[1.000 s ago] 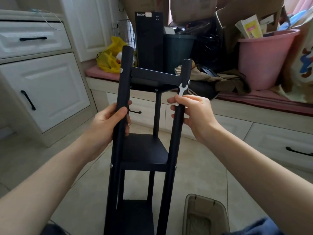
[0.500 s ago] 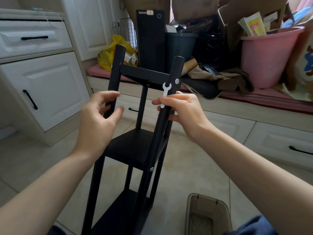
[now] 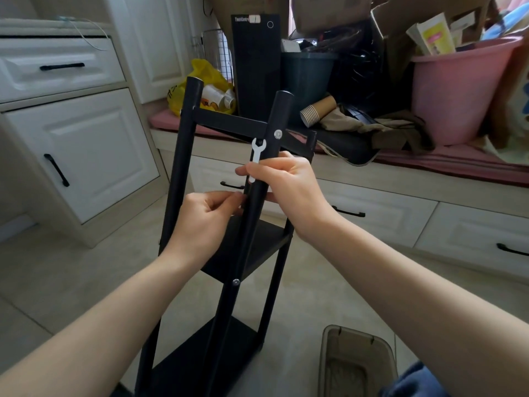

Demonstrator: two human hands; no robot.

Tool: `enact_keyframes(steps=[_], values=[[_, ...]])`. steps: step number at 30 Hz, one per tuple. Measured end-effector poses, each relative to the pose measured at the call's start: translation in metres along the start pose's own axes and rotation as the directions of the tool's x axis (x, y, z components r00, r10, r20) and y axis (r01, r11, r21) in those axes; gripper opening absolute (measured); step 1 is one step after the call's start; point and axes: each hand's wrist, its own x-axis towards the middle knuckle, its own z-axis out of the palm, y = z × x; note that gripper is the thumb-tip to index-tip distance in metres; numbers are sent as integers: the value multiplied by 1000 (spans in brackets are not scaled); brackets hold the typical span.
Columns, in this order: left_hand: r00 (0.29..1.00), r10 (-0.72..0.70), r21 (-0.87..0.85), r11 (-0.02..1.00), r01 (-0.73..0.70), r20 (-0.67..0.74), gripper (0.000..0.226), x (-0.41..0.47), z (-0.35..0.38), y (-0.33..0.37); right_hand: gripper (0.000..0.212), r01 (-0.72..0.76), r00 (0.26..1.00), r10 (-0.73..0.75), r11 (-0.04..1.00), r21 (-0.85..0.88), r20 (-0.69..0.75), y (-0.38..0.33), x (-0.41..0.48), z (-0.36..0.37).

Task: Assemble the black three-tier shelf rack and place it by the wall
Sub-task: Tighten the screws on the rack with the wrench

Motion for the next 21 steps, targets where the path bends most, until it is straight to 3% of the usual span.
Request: enact_keyframes(steps=[6,11,21], values=[[952,-217,24,976,217,218,42,0,-2,-6,16,2,1000,-3,999,-45,-30,0,3,8],[929,-231,77,973,218,289,12,0,5,-14,15,1,998,-4,999,-55,-61,1,6,7],[915,-184,47,983,179,360,14,-1,11,-18,13,20,993,-26,999,-50,-111,1,4,1]])
